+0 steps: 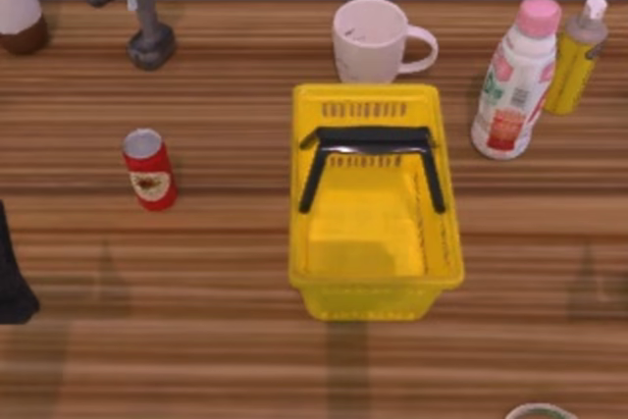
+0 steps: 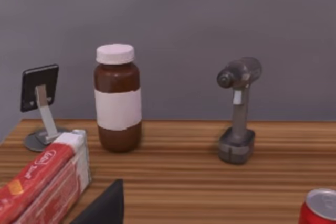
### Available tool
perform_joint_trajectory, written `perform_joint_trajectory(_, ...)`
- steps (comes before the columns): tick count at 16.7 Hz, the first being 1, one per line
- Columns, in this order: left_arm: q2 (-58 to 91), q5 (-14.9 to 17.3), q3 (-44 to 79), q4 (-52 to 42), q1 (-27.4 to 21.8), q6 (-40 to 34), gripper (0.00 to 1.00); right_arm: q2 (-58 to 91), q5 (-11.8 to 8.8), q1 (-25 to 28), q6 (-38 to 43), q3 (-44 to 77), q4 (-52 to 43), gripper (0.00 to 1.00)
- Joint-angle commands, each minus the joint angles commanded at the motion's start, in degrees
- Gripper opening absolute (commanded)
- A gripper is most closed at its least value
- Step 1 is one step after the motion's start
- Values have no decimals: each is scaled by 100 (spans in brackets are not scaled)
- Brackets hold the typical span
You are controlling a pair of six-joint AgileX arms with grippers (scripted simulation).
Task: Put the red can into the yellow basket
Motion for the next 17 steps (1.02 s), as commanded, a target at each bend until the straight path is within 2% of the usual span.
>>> perform_joint_trajectory(4,175,3,169,-123,-25,60,100,0,0,0,0,0,0,100)
perform_joint_trajectory(8,1255,12,1150,-805,-158,397,100,0,0,0,0,0,0,100)
perform_joint_trajectory(17,6292,20,5258,-3563,-672,1755,100,0,0,0,0,0,0,100)
